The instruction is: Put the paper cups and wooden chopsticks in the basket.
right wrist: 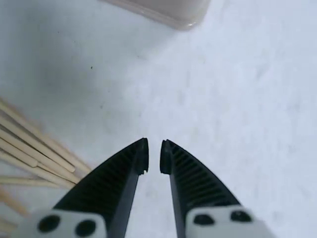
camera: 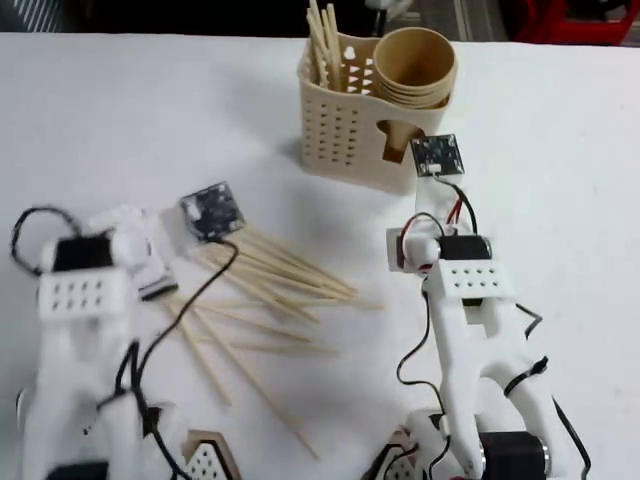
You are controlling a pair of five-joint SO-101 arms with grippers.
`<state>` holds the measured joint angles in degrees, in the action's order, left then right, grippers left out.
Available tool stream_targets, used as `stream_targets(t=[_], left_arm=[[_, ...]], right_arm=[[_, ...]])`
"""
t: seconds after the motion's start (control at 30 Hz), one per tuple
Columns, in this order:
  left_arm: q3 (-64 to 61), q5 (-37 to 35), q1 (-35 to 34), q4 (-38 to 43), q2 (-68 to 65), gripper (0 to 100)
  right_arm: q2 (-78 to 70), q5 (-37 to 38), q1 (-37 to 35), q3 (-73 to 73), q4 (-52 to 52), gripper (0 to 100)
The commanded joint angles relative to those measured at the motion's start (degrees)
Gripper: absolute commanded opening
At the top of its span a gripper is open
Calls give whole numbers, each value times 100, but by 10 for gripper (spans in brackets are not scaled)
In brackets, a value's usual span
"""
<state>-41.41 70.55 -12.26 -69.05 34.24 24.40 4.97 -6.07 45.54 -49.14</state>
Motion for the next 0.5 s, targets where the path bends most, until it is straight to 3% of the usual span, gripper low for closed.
stream_targets(t=[0.0,0.47], left_arm=[[589,193,576,9,-963,256],[774,-149,1675,1407,-3081,253]], right_arm=[[13,-35,57,-26,84,52],[13,-35,514,-44,321,52]])
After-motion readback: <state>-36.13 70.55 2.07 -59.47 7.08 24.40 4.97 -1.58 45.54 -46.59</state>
